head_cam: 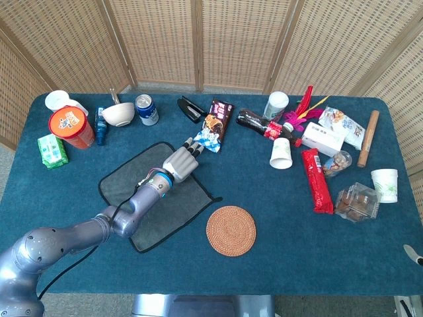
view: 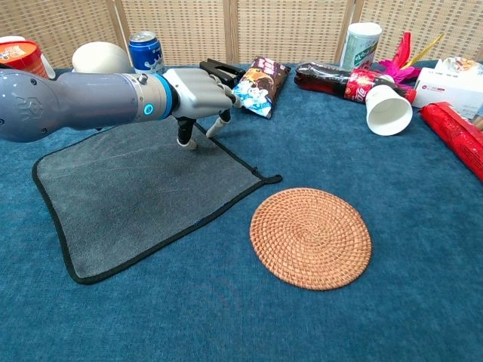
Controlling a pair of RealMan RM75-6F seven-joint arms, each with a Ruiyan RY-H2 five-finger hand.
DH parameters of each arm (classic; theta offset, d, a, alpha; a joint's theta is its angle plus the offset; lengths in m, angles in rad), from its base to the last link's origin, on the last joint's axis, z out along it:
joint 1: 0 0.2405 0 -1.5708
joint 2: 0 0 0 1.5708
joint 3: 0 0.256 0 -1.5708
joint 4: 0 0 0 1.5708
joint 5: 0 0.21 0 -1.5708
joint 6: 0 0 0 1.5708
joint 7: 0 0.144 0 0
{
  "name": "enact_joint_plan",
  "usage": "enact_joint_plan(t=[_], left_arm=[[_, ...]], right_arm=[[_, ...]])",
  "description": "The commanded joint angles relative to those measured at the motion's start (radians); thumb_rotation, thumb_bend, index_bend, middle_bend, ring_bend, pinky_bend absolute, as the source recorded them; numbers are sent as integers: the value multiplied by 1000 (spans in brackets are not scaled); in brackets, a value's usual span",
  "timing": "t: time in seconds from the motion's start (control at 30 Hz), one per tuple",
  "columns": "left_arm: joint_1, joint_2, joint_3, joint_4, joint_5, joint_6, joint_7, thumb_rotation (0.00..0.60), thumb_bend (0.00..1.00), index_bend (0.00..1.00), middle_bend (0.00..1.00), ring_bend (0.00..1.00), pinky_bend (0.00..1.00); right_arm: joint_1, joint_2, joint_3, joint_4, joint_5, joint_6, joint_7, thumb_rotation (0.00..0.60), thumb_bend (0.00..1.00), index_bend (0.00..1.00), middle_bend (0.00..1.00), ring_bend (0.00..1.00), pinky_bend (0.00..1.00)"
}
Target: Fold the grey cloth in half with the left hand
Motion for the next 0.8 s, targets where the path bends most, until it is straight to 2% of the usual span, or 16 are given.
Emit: enact_joint_plan(t=[0.03, 0.2, 0.53, 0.57, 0.7, 0.8], left_arm=[[-1, 2, 1, -3, -1, 2, 3, 600, 341, 472, 0, 0, 87], [-2, 4, 6, -13, -13, 3, 13, 600, 343, 543, 0, 0, 90], [-4, 11, 9, -27, -34, 16, 30, 600, 346, 560, 0, 0, 91], [-4, 13, 8, -30, -35, 17, 28, 600, 347, 539, 0, 0, 92], [-1, 30, -3, -50, -29, 17, 1, 600, 348, 354, 0, 0, 94], [0, 47, -3, -60, -15, 13, -16, 600, 346, 294, 0, 0, 94]], right_arm=[[0, 1, 0, 0, 0, 0, 2, 600, 0, 0, 0, 0, 0], [-2, 3, -1, 0, -3, 1, 9, 600, 0, 0, 0, 0, 0], [-4, 5, -2, -1, -8, 4, 13, 600, 0, 0, 0, 0, 0], [-4, 5, -2, -1, -8, 5, 13, 600, 0, 0, 0, 0, 0], [-5, 6, -3, -2, -10, 7, 12, 600, 0, 0, 0, 0, 0], [-5, 6, -3, -2, -9, 6, 11, 600, 0, 0, 0, 0, 0]])
